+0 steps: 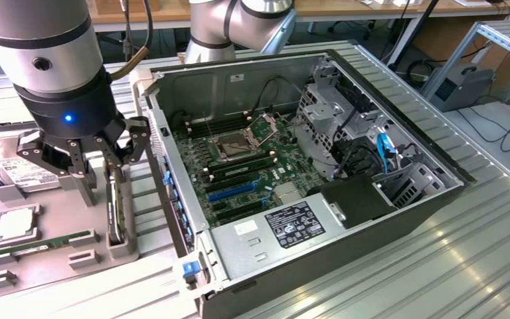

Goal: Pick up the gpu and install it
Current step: 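Pick up the gpu and move the gpu toward the slot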

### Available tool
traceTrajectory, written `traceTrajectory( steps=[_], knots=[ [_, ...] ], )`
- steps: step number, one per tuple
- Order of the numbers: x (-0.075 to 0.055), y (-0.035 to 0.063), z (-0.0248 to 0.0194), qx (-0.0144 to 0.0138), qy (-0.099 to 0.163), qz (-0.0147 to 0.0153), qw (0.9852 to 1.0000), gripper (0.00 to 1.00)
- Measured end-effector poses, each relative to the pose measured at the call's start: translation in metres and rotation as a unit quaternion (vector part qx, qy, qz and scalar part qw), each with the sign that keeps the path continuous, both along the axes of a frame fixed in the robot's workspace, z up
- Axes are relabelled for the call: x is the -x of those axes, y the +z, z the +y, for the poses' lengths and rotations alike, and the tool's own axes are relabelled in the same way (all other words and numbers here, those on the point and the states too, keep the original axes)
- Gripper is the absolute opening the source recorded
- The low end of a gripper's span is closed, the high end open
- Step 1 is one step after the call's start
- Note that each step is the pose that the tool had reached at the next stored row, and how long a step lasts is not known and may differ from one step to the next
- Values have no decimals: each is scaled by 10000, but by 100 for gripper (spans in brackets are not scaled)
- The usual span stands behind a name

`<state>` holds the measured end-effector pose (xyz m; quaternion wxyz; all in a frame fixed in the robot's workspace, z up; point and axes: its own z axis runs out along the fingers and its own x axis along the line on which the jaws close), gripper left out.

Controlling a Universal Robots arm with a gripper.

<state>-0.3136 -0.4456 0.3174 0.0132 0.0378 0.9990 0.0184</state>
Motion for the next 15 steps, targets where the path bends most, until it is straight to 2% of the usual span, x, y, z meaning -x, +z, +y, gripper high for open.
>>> traceTrajectory(
  steps=[15],
  knots=[
    [0,-54,11,2,0,0,10000,42]
  ],
)
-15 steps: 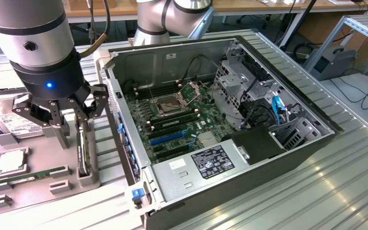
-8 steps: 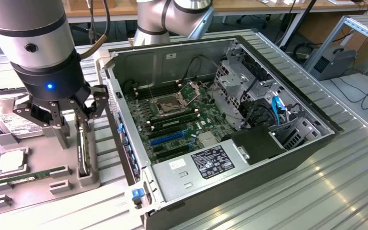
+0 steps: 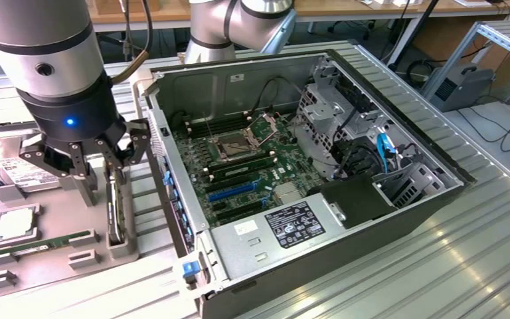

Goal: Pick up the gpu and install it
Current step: 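Pick up the gpu and move the gpu toward the slot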

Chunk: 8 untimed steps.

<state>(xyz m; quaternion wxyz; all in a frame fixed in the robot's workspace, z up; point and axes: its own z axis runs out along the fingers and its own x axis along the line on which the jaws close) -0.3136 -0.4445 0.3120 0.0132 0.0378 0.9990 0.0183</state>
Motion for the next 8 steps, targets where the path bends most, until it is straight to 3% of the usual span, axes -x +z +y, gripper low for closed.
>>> traceTrajectory(
  steps=[8],
  knots=[
    [0,-25,3,1,0,0,10000,42]
  ],
)
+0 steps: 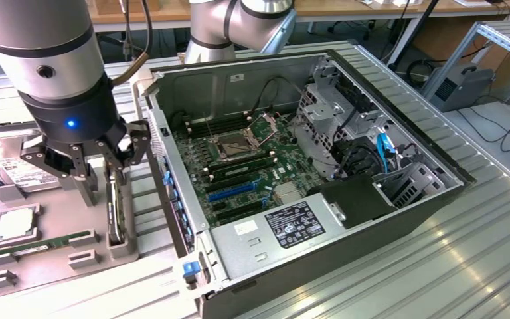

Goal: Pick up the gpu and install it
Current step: 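Pick up the gpu and move the gpu toward the slot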

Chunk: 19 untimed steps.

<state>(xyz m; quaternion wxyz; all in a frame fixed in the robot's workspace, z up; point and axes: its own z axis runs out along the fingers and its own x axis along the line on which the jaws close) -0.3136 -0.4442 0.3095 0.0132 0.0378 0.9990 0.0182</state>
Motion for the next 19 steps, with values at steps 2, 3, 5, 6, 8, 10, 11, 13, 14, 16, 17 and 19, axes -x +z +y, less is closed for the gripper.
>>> traceTrajectory(
  steps=[2,3,5,6,8,10,11,13,14,16,17,19],
  knots=[
    [0,-9,1,0,0,0,10000,42],
    [0,-14,1,1,0,0,10000,42],
    [0,-23,2,1,0,0,10000,42],
    [0,-26,2,1,0,0,10000,42],
    [0,-32,2,1,0,0,10000,42],
    [0,-39,3,1,0,0,10000,42],
    [0,-42,3,1,0,0,10000,42],
    [0,-48,4,1,0,0,10000,42],
    [0,-52,4,1,0,0,10000,42],
    [0,-58,4,2,0,0,10000,42],
    [0,-61,4,2,0,0,10000,42],
    [0,-69,4,3,0,0,10000,42]
  ],
)
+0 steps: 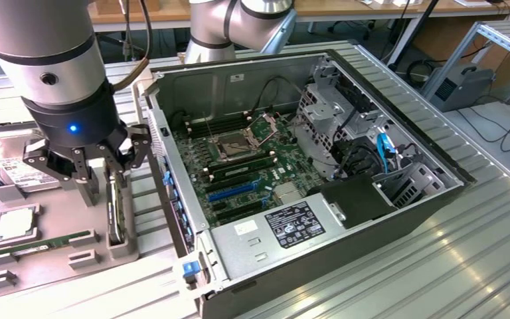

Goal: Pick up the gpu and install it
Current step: 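Pick up the gpu and move the gpu toward the slot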

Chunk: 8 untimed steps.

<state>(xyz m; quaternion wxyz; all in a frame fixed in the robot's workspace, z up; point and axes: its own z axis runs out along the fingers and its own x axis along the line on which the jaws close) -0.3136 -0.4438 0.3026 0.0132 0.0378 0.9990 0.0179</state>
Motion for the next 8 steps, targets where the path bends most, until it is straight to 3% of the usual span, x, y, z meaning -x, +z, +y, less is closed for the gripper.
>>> traceTrajectory(
  steps=[8],
  knots=[
    [0,-28,1,1,0,0,10000,42]
  ],
)
